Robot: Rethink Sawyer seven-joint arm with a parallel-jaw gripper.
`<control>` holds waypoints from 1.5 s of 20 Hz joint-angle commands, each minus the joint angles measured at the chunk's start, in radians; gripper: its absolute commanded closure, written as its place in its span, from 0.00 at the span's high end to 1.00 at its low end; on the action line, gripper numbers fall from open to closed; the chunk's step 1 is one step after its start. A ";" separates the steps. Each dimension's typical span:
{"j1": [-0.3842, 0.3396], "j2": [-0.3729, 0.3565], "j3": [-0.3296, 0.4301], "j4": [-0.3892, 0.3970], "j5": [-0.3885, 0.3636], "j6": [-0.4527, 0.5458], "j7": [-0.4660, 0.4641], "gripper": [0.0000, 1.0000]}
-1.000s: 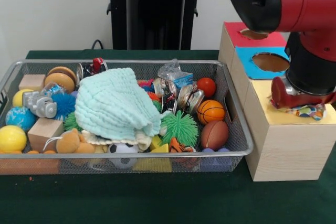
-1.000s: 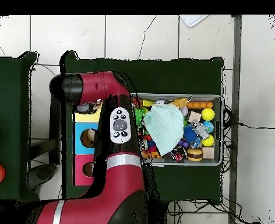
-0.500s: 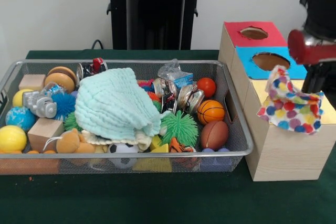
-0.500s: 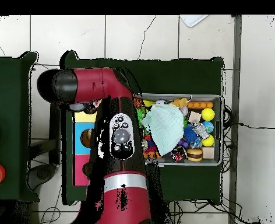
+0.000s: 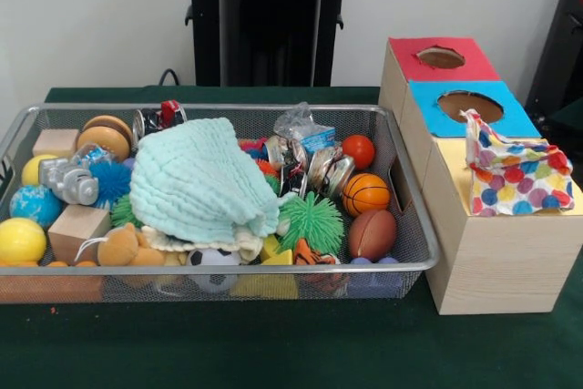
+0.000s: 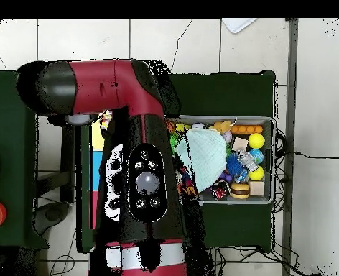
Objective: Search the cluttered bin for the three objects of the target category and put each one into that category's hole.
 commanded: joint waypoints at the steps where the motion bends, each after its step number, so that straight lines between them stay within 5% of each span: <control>1: -0.017 0.005 0.052 -0.057 -0.015 0.136 0.032 0.00; 4: -0.023 0.021 0.059 -0.088 -0.027 0.132 0.001 0.00; 14: -0.031 0.034 0.034 0.104 -0.061 -0.042 0.001 0.00; 30: -0.028 0.030 0.015 0.135 -0.145 -0.028 -0.021 0.00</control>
